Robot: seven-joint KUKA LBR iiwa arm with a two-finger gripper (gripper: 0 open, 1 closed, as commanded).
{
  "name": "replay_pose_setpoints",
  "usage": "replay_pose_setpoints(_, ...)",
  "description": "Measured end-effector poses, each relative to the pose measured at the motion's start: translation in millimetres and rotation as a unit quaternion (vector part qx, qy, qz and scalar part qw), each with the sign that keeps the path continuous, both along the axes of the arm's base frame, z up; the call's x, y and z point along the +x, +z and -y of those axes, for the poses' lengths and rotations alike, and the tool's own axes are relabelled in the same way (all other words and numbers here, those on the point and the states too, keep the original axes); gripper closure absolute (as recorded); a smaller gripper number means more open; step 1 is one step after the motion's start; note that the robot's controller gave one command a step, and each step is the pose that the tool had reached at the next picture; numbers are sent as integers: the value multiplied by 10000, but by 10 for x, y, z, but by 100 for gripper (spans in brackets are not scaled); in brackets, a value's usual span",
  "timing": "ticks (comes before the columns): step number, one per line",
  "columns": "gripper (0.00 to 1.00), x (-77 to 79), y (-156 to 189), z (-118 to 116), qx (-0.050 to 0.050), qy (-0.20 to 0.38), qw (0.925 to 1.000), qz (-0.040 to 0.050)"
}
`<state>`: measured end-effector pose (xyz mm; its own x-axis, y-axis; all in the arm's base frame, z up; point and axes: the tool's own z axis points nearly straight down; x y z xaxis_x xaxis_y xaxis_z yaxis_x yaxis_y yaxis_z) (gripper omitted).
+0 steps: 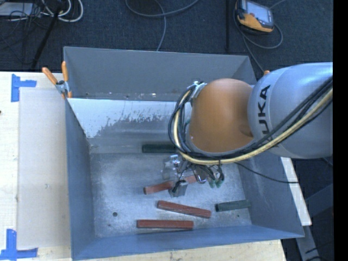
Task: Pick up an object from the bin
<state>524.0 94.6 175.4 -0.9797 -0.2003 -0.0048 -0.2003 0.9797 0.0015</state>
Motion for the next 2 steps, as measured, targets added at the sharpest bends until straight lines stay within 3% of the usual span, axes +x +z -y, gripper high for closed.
replay_pose_setpoints(1,100,197,1311,107,-7,-88,10000,29)
replay_pose_setpoints(2,100,352,1245,182,-8,-603,9982,-12)
